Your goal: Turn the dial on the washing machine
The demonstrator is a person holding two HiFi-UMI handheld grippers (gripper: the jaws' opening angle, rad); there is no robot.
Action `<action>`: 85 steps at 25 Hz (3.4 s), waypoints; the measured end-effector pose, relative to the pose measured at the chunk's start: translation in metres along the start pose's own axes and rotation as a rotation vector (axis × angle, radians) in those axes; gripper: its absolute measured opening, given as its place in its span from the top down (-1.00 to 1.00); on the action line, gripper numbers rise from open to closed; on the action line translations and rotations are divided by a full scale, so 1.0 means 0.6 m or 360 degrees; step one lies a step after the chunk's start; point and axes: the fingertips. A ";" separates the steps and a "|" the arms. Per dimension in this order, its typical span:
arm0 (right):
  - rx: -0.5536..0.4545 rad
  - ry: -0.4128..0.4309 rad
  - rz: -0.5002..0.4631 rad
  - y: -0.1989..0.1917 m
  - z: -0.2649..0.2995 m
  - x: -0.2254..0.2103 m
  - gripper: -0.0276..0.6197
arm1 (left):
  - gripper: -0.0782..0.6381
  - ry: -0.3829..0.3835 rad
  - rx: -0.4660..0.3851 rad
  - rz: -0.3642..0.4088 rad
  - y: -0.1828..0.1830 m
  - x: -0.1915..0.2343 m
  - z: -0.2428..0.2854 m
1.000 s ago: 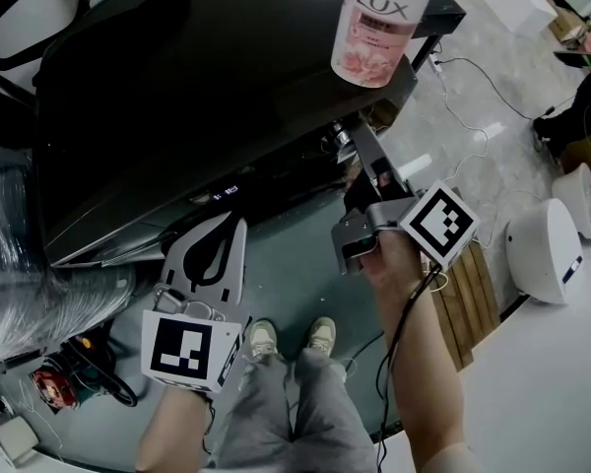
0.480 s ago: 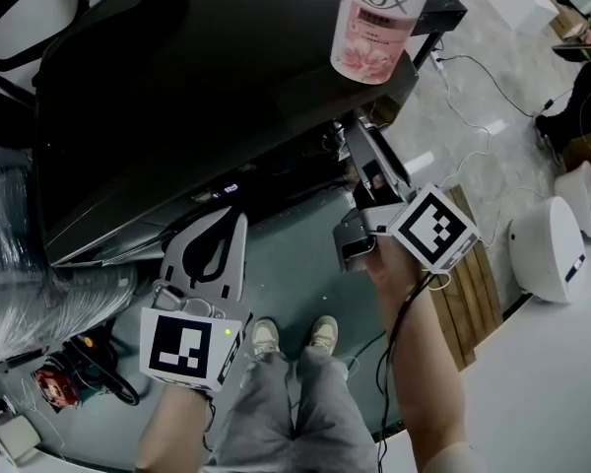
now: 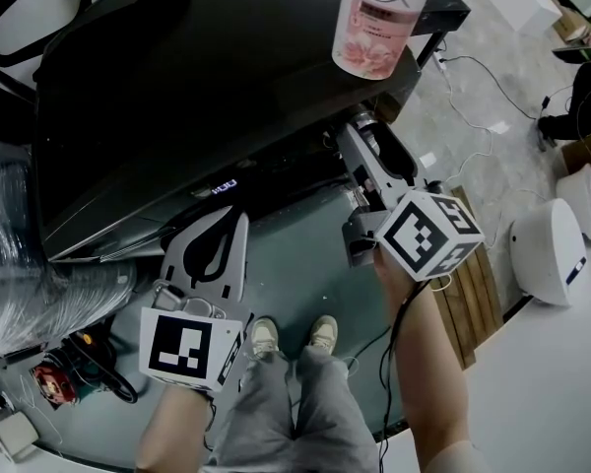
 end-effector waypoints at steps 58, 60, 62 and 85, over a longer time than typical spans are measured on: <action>-0.0079 -0.0009 -0.0986 0.159 -0.280 0.396 0.70 | 0.73 0.0011 -0.0218 0.0156 0.252 0.039 -0.257; -0.0103 0.0006 -0.0988 0.181 -0.300 0.432 0.70 | 0.73 0.0009 -0.0261 0.0153 0.286 0.046 -0.283; -0.0122 0.0028 -0.0999 0.203 -0.316 0.467 0.70 | 0.73 0.0007 -0.0308 0.0143 0.321 0.054 -0.309; -0.0198 0.0200 -0.1078 0.298 -0.466 0.699 0.73 | 0.73 0.0002 -0.0598 0.0188 0.559 0.054 -0.513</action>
Point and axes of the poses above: the fingertips, and each gripper's own axes: z forward along the fingers, x to its left, y out of its top, and after that the axes turned 8 degrees about z, right-handed
